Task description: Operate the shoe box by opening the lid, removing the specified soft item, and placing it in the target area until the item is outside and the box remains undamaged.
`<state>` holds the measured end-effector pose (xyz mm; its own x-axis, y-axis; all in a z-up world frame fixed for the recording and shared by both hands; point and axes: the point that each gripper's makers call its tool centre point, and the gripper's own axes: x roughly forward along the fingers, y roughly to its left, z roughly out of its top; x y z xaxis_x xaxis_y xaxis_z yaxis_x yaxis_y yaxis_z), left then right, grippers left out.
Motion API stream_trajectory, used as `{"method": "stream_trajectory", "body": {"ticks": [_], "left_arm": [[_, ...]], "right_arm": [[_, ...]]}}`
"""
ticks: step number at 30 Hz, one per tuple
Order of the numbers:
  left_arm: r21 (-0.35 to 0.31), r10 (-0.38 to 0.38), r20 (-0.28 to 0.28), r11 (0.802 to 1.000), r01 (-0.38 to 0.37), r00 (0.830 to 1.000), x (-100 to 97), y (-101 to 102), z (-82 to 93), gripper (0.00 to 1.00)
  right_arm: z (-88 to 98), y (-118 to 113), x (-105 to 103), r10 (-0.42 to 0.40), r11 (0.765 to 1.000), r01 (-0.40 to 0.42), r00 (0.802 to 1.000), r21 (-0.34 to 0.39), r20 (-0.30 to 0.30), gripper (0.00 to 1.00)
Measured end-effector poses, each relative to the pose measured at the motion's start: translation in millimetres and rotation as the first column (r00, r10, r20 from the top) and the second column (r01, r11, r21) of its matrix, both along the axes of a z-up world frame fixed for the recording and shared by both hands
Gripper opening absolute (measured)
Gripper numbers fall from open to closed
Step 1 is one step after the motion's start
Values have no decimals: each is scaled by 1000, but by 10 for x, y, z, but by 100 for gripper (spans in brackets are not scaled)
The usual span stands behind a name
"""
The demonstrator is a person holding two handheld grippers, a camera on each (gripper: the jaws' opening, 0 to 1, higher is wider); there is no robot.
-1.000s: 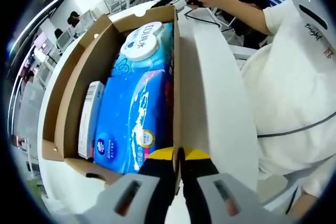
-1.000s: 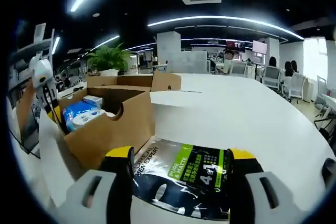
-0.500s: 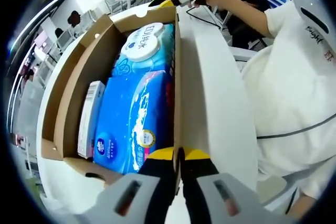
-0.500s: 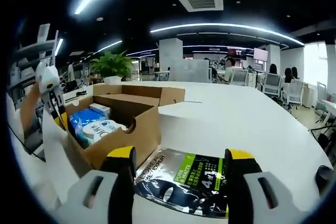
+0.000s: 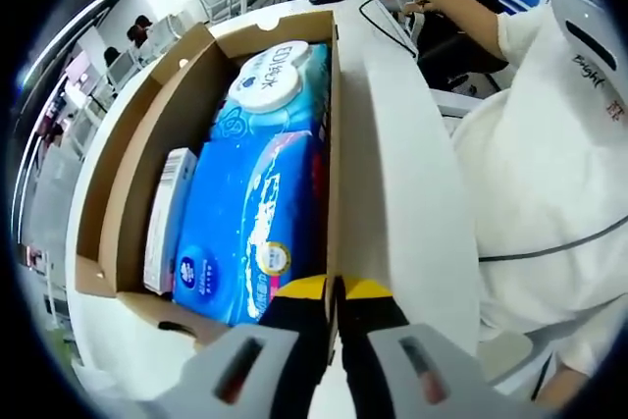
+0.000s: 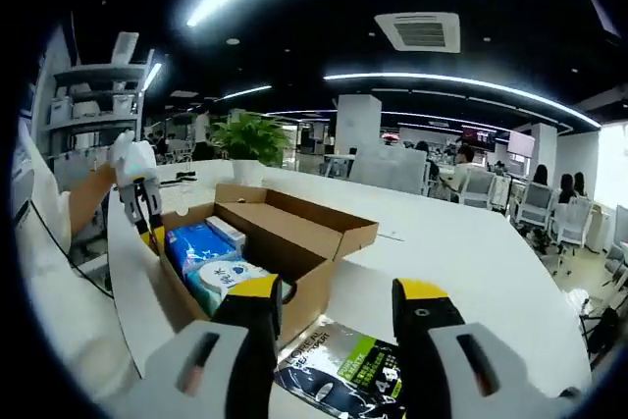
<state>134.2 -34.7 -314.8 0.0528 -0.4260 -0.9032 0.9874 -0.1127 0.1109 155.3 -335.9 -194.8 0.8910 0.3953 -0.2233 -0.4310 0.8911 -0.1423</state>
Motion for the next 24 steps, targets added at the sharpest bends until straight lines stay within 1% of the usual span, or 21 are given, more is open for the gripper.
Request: {"method": "stream_trajectory", "body": {"ticks": [1, 2, 3, 4, 6, 7, 9, 10, 11, 12, 13, 14, 15, 16, 17, 18, 19, 21, 23, 24], "left_arm": [[-4, -2, -4, 1000, 2, 1000, 2, 0, 4, 2], [-9, 8, -20, 1000, -8, 1000, -1, -4, 8, 2], [-7, 8, -20, 1000, -8, 1000, -6, -6, 5, 2], [-4, 7, -19, 1000, -7, 1000, -5, -5, 2, 2], [2, 21, -24, 1000, -21, 1000, 0, -3, -1, 2], [1, 22, -25, 1000, -22, 999, 1, -3, 0, 2], [-2, 21, -22, 1000, -21, 1000, 1, -2, 1, 2], [-2, 18, -22, 1000, -18, 1000, 0, -3, 1, 2], [-3, 14, -22, 1000, -14, 1000, -2, -4, 1, 2], [0, 19, -23, 1000, -19, 1000, -5, -3, 0, 2], [-1, 18, -22, 1000, -18, 1000, -6, -3, 0, 2], [-2, 16, -20, 1000, -16, 1000, -6, -3, 1, 2], [-4, 15, -20, 1000, -15, 1000, -6, -3, 3, 2], [-7, 20, -22, 1000, -20, 1000, -6, -5, 4, 2], [-3, 24, -26, 1000, -24, 999, -5, -5, 3, 2], [0, 22, -26, 1000, -22, 999, -6, -4, 2, 2], [3, 20, -27, 1000, -20, 999, -7, -2, 1, 2], [1, 18, -29, 1000, -18, 999, -8, -2, 2, 2], [2, 20, -32, 1000, -20, 999, -10, -2, 2, 2], [3, 20, -31, 1000, -20, 999, -7, -1, 2, 2]], "right_arm": [[30, 58, 0, 26, 1000, -26, 1000, -11, 3, 45], [56, 146, -11, 69, 998, -69, 998, -13, -7, 44], [74, 205, -11, 93, 995, -93, 995, -17, -22, 43], [102, 218, 1, 90, 996, -91, 996, -23, -20, 39], [153, 271, 3, 119, 991, -120, 993, -54, -24, 31], [187, 306, 2, 132, 990, -133, 991, -54, -25, 32], [217, 356, -5, 159, 986, -160, 987, -39, -31, 43], [236, 398, -25, 182, 983, -182, 982, 0, -51, 46], [255, 440, -44, 206, 978, -204, 976, 39, -70, 45], [256, 465, -61, 226, 974, -222, 970, 53, -86, 45], [238, 483, -84, 243, 969, -236, 963, 71, -119, 46], [215, 467, -86, 235, 971, -226, 960, 76, -152, 46], [240, 457, -58, 228, 973, -222, 965, 57, -132, 45], [220, 439, -60, 216, 976, -214, 965, 27, -145, 46], [214, 425, -49, 202, 979, -203, 968, 12, -151, 48], [225, 440, -49, 206, 978, -208, 968, 3, -147, 49], [226, 480, -73, 229, 972, -235, 961, -20, -152, 50], [237, 526, -87, 247, 965, -257, 957, -45, -152, 53], [293, 617, -69, 279, 955, -289, 953, -68, -121, 57], [304, 652, -60, 287, 953, -296, 951, -68, -119, 58]]}}
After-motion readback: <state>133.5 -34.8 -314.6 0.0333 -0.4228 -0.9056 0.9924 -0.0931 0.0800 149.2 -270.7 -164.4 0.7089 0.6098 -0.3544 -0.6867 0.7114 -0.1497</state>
